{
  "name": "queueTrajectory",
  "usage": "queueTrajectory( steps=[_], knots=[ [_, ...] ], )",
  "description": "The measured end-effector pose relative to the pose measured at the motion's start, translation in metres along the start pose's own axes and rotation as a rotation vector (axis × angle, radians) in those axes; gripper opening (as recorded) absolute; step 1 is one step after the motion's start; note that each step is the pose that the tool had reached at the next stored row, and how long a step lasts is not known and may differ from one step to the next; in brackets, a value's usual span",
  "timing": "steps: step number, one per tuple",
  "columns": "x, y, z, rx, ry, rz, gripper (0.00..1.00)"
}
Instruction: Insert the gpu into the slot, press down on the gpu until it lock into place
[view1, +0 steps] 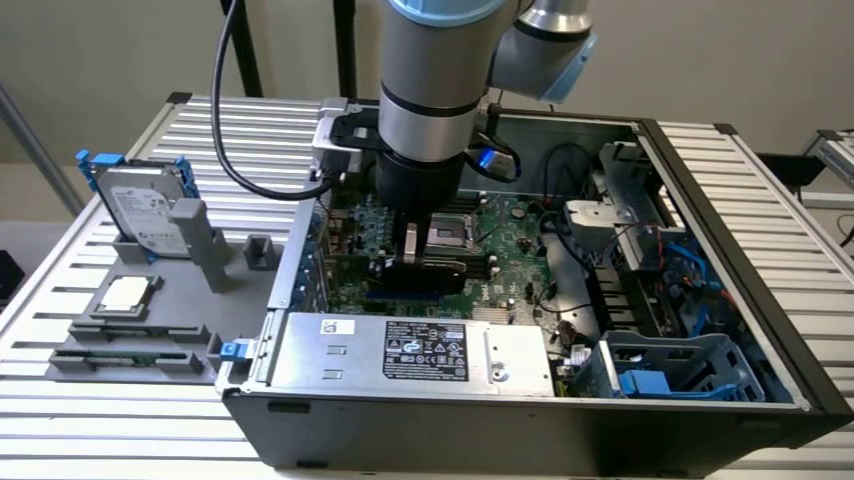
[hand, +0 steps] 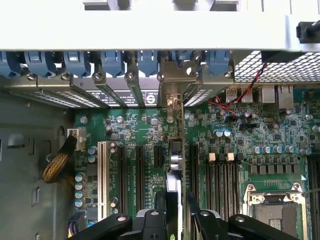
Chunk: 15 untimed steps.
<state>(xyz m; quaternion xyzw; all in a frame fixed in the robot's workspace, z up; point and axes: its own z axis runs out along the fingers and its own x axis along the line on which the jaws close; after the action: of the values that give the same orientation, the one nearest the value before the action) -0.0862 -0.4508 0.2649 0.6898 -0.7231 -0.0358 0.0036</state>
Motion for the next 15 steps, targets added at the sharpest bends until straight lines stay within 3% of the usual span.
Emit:
queueTrajectory(
  steps=[7,15],
  knots=[
    [-0.0001,0.0,0.0,-0.0021,0.0005,0.0,0.26],
    [0.0,-0.0013,0.0029,-0.0136,0.001,0.001,0.26]
  ],
)
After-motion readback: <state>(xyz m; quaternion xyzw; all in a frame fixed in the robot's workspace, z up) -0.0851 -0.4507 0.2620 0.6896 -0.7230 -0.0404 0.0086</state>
